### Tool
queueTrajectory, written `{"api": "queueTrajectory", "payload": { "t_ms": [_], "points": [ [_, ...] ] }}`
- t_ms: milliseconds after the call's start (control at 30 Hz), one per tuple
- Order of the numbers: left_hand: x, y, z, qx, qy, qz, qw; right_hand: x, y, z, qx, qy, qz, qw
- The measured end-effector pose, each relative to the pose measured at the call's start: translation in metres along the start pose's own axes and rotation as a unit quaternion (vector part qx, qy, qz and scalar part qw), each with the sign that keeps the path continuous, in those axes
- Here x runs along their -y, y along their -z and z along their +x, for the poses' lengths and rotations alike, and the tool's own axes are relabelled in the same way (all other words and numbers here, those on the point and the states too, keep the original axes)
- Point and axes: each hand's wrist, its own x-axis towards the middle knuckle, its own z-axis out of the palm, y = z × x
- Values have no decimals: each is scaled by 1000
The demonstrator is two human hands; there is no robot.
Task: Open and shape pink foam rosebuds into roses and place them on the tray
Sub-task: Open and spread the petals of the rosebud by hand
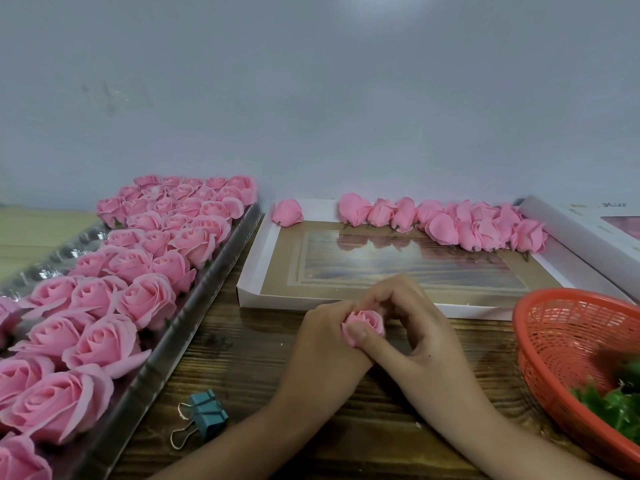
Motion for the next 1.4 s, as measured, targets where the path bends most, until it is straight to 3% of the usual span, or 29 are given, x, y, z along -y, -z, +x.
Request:
{"api": "queueTrajectory", "payload": {
  "t_ms": [333, 767, 1000, 1167, 1400],
  "points": [
    [-1, 2, 1, 32, 1, -64, 997, -1, 2, 3, 19, 5, 47, 999],
    [-2, -2, 1, 14, -37, 27, 999, 5, 0, -1, 6, 2, -14, 1000],
    [3, -5, 4, 33, 10, 2, 999, 2, 1, 2, 16, 19, 1, 1000],
    [-3, 0, 3, 43, -8, -41, 998, 0, 2, 2, 14, 6, 50, 999],
    [-2, -1, 2, 4, -19, -43, 999, 4, 1, 0, -2, 11, 4, 1000]
  ]
}}
